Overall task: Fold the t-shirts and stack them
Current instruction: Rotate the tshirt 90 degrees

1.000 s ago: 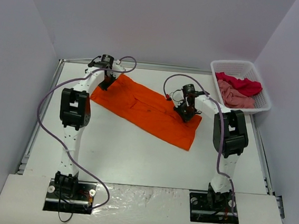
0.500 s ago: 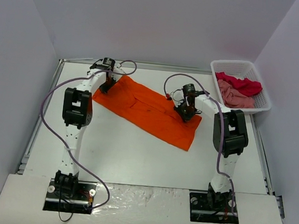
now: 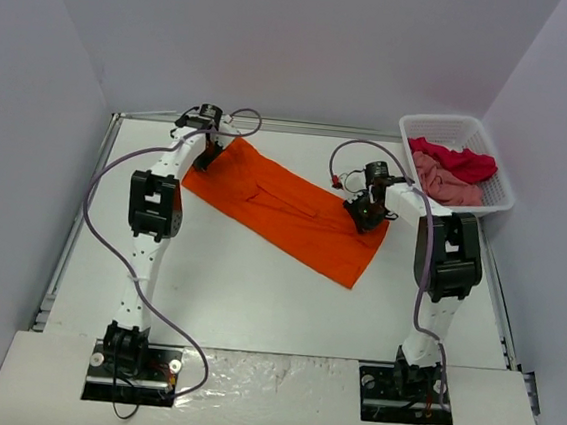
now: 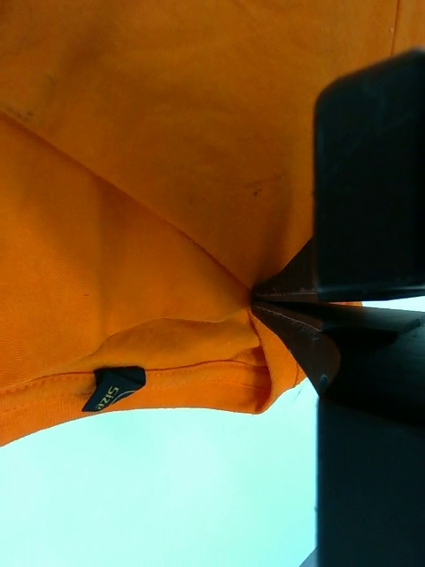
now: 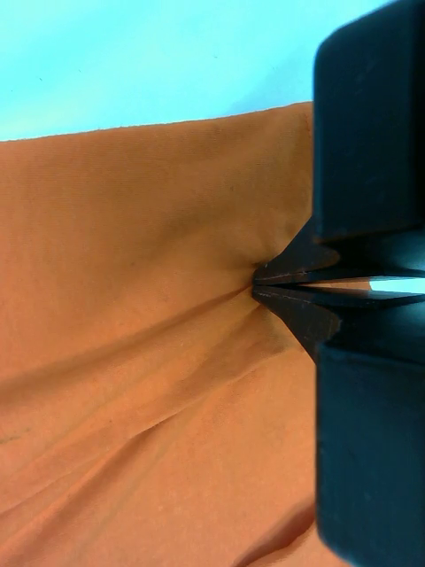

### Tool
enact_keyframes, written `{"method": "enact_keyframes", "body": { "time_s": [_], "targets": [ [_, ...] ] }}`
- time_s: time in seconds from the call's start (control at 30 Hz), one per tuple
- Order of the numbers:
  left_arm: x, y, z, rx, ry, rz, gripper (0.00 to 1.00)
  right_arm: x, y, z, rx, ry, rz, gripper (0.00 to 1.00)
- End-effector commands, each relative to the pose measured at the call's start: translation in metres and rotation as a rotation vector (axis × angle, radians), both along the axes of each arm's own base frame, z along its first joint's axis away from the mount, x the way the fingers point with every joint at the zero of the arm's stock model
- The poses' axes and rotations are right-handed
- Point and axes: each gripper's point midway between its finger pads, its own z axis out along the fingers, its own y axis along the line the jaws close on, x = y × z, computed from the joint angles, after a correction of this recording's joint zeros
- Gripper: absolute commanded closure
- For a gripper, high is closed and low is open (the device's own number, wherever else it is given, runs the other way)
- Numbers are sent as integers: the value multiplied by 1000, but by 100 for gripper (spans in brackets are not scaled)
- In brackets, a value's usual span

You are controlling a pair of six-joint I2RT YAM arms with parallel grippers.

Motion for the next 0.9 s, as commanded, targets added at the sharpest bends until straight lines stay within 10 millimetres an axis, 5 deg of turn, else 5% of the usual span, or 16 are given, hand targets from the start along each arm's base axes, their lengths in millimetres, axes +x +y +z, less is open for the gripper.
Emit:
{"method": "enact_keyframes", "body": {
  "time_s": [0.0,0.43,0.87],
  "targets": [
    [-13,-7,-25,9,89,3,98,-62,-28,-35,-123,219,-7,100],
    [4,-58,-14,35,15,-84,98,-92,-7,-44,-136,266,56,100],
    [11,-66,-9,2,-38,-18,98,-121,34,-48,-141,289,174,100]
  ]
}}
